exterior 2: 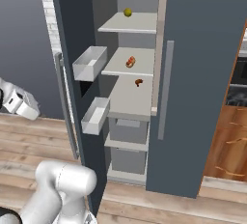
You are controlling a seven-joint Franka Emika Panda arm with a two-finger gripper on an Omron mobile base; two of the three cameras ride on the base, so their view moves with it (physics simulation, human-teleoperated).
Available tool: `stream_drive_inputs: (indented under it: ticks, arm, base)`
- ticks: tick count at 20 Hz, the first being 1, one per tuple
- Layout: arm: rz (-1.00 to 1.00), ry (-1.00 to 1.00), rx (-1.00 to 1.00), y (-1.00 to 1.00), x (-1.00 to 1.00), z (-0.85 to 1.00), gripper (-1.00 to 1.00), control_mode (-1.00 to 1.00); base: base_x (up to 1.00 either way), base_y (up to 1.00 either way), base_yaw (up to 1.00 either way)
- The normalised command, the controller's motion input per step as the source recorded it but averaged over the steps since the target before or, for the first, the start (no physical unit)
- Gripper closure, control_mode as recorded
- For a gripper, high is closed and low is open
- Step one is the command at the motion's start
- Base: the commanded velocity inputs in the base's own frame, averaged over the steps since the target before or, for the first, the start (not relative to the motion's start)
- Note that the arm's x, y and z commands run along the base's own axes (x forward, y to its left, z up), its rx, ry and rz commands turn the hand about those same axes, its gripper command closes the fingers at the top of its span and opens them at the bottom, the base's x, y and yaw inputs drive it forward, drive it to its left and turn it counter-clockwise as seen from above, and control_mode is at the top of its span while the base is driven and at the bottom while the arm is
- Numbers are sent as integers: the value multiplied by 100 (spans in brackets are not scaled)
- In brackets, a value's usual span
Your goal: Store the hot dog in the freezer for long-term storage. Close the freezer door after placing the cooked food.
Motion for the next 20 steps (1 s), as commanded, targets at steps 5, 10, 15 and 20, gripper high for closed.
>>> stream_drive_inputs:
  ticks: [5, 10, 15, 20]
  arm:
    - [-19, -12, -5, 5, 44, -3, -100, -100]
    - [-11, -2, -2, 0, 28, -1, -100, -100]
    - [-6, 0, 0, 0, 38, -9, -100, -100]
    - [-5, 0, 0, 0, 29, -3, -100, -100]
  base:
    - [0, 0, 0]
    - [0, 0, 0]
    - [0, 0, 0]
    - [0, 0, 0]
